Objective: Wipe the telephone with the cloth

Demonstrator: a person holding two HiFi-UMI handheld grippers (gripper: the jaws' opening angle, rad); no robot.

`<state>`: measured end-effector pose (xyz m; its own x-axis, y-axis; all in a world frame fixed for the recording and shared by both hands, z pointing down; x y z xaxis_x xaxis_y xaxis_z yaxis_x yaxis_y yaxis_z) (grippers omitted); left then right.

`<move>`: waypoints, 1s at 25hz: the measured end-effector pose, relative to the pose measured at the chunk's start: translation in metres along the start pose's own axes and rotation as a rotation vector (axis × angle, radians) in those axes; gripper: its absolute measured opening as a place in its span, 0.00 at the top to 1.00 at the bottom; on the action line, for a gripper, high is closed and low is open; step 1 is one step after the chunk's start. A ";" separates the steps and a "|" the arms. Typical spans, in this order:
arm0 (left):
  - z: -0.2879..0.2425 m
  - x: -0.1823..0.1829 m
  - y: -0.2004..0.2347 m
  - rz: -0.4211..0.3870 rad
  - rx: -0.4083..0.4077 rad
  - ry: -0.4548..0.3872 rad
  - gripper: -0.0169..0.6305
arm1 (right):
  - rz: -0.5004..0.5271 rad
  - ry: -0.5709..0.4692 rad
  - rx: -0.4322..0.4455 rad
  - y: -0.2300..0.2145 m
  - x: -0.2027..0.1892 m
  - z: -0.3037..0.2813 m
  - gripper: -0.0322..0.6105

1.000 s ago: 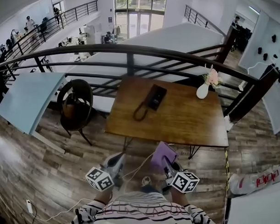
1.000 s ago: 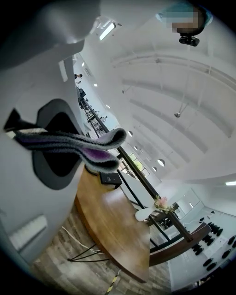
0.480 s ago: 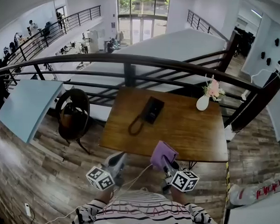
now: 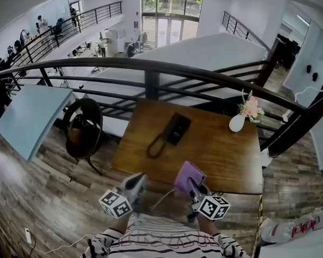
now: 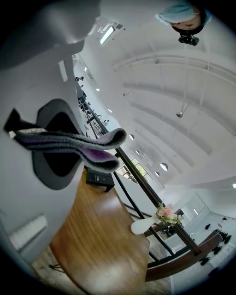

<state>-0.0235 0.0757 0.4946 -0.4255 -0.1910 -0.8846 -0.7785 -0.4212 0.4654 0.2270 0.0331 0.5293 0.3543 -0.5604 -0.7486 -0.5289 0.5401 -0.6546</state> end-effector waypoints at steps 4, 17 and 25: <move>-0.017 0.009 0.018 0.007 -0.018 0.002 0.98 | -0.009 -0.013 -0.009 -0.003 0.007 -0.020 0.88; -0.083 0.066 0.121 0.029 -0.145 0.108 0.98 | -0.052 -0.104 -0.143 -0.002 0.023 -0.119 0.88; -0.111 0.105 0.197 0.036 -0.235 0.157 0.98 | -0.056 -0.171 -0.227 0.006 0.027 -0.195 0.88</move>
<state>-0.1704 -0.1258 0.4899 -0.3601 -0.3365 -0.8701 -0.6282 -0.6021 0.4928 0.0827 -0.1014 0.5257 0.5025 -0.4615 -0.7311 -0.6571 0.3457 -0.6699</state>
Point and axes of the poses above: the fingertips, and each gripper's own axes: z backward along the fingers, y to its left, x out of its top, the point moved 6 cm from there along z, backward along the fingers, and after that the axes turned 7 degrees about x, right-handed, at the moved point
